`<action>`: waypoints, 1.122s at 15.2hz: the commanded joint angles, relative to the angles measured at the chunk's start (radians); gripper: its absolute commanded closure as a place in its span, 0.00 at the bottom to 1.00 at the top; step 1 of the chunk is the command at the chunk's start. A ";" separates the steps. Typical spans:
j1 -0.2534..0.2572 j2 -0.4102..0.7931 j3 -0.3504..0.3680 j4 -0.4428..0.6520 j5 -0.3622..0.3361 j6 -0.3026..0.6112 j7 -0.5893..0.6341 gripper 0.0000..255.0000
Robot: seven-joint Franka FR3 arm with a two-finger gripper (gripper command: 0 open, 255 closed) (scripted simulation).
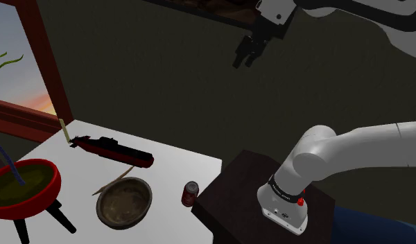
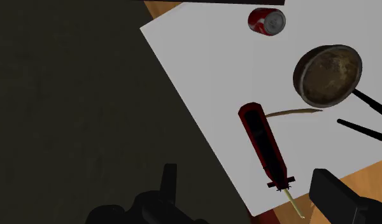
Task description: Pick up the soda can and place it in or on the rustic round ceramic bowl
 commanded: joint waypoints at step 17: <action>0.084 0.036 0.213 -0.424 0.105 0.390 0.161 0.00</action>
